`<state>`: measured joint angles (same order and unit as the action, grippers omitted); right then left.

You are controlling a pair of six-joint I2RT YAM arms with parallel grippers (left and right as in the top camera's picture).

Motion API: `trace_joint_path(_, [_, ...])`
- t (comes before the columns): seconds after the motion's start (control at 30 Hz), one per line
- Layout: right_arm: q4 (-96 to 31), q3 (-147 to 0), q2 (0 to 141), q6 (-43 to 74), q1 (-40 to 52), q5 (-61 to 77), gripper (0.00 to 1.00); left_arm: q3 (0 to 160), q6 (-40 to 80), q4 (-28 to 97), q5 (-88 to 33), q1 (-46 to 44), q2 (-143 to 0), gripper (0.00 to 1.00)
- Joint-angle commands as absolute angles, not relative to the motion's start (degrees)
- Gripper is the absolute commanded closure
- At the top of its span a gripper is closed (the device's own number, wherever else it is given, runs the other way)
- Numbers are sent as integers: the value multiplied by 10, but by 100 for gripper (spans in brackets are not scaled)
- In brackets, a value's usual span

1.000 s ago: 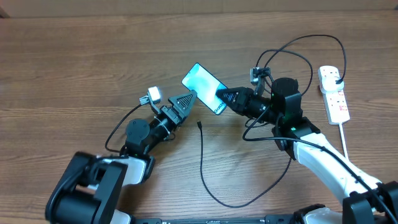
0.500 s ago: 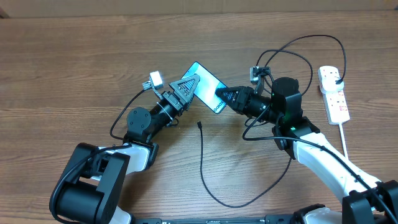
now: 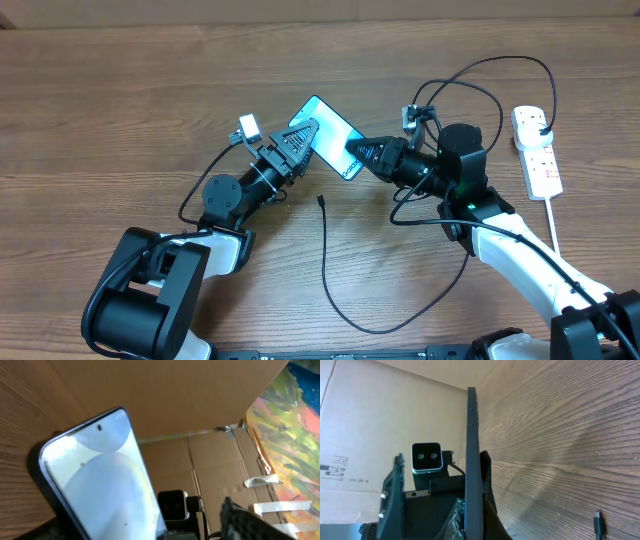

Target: Plug charger to phone and switch on socket

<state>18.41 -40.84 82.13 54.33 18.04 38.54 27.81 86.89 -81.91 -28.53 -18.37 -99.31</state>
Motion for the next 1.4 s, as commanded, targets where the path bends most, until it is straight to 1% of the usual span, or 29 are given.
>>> trace_joint_path(0.0, [184,-416,819,536,188,393,96,290,870,-825,-269,-183,-991,13])
trace_joint_path(0.17, [183,-416,819,523,201,400,96,290,870,-825,-255,-183,-991,10])
trace_joint_path(0.43, [175,-416,819,523,203,395,96,290,880,-825,-249,-183,-991,11])
trace_joint_path(0.57, [174,-416,819,527,203,390,96,290,911,-827,-242,-183,-991,23])
trace_joint_path(0.67, [163,-416,819,545,203,382,96,290,923,-830,-237,-183,-991,28])
trace_joint_path(0.77, [155,-416,819,544,203,380,96,290,926,-830,-238,-183,-991,37])
trace_joint_path(0.8, [155,-416,819,544,203,380,96,290,926,-829,-238,-183,-991,44])
trace_joint_path(0.83, [155,-416,819,545,203,380,96,290,926,-829,-238,-183,-991,48])
trace_joint_path(0.87, [152,-416,819,553,203,380,96,290,926,-829,-238,-183,-991,57])
trace_joint_path(0.97, [146,-416,819,576,203,382,96,290,926,-829,-239,-183,-991,72])
trace_joint_path(1.03, [144,-416,819,595,203,385,96,290,926,-827,-239,-183,-991,77])
trace_joint_path(1.23, [142,-416,819,620,203,393,96,290,926,-825,-240,-183,-991,78])
trace_joint_path(1.37, [127,-416,819,620,203,393,96,290,926,-825,-240,-183,-991,83])
